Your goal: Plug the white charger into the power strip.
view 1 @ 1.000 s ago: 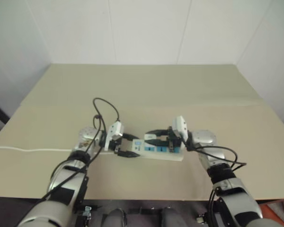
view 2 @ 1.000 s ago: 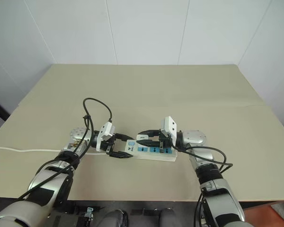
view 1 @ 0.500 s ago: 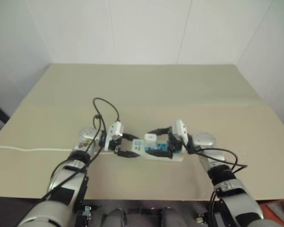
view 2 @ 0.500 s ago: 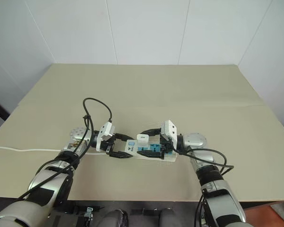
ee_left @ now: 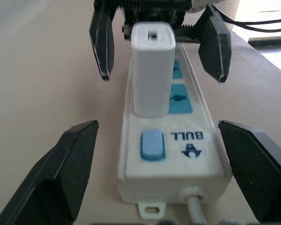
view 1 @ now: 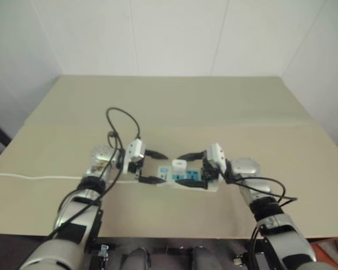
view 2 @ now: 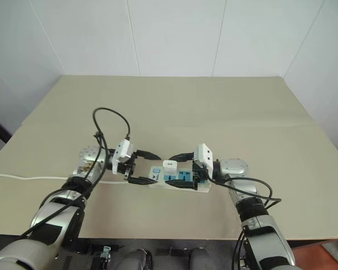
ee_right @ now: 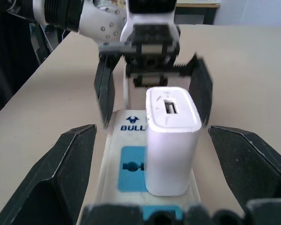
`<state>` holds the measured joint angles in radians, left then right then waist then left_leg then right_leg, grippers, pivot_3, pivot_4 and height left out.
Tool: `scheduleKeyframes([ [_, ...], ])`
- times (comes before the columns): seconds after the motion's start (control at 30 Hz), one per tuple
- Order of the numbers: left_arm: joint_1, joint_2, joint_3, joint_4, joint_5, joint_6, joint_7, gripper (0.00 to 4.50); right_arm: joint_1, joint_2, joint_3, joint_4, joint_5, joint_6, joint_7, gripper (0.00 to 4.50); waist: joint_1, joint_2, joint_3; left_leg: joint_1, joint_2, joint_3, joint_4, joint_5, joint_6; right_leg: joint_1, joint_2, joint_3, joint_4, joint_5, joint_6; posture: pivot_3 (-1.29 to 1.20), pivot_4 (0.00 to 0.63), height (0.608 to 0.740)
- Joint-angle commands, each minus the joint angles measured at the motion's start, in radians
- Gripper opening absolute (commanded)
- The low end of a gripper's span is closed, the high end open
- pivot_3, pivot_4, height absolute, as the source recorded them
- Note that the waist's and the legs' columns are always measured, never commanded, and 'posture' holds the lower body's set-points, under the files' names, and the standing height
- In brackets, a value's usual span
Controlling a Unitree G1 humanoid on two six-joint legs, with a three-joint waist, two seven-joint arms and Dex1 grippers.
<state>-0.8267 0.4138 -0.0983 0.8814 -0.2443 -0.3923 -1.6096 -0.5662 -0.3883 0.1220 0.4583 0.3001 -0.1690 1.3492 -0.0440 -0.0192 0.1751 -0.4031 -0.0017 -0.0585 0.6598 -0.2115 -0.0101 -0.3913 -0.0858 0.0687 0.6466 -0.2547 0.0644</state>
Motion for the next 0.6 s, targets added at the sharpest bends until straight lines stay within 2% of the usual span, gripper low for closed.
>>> scheduleKeyframes([
  [0.03, 0.074, 0.125, 0.027, -0.221, -0.128, 0.075, -0.005, 4.47, 0.038, -0.115, -0.111, -0.184, 0.100, 0.085, 0.008, 4.50, -0.001, 0.000, 0.000, -0.001, 0.000, 0.000, 0.000, 0.000, 0.000, -0.002, 0.000, 0.000, 0.000, 0.000, 0.000, 0.00, 0.150, 0.740],
  [0.2, 0.219, 0.311, 0.052, -0.354, -0.160, 0.078, -0.005, 4.47, 0.109, -0.321, -0.216, -0.336, 0.167, 0.144, 0.067, 4.50, -0.002, 0.003, 0.002, -0.003, 0.000, 0.001, -0.002, 0.000, 0.000, -0.006, 0.000, 0.001, 0.000, 0.000, 0.000, 0.00, 0.150, 0.740],
  [0.33, 0.290, 0.394, 0.079, -0.371, -0.172, 0.094, -0.005, 4.47, 0.167, -0.465, -0.254, -0.357, 0.147, 0.124, 0.128, 4.50, 0.002, 0.003, 0.002, -0.001, 0.001, 0.002, -0.002, 0.000, 0.000, -0.004, 0.000, 0.000, -0.001, 0.000, -0.001, 0.00, 0.150, 0.740],
  [0.47, 0.325, 0.408, 0.110, -0.396, -0.173, 0.111, -0.002, 4.47, 0.216, -0.532, -0.274, -0.366, 0.147, 0.120, 0.141, 4.50, 0.007, 0.003, 0.003, -0.001, 0.001, 0.003, -0.002, 0.000, 0.000, -0.003, 0.000, 0.000, -0.001, 0.000, -0.001, 0.00, 0.150, 0.740],
  [0.6, 0.333, 0.389, 0.115, -0.427, -0.165, 0.137, 0.022, 4.47, 0.252, -0.546, -0.279, -0.367, 0.122, 0.096, 0.122, 4.50, 0.007, 0.003, 0.003, -0.001, 0.001, 0.003, -0.002, 0.000, 0.000, -0.003, 0.000, 0.000, -0.001, 0.000, -0.001, 0.00, 0.150, 0.740],
])
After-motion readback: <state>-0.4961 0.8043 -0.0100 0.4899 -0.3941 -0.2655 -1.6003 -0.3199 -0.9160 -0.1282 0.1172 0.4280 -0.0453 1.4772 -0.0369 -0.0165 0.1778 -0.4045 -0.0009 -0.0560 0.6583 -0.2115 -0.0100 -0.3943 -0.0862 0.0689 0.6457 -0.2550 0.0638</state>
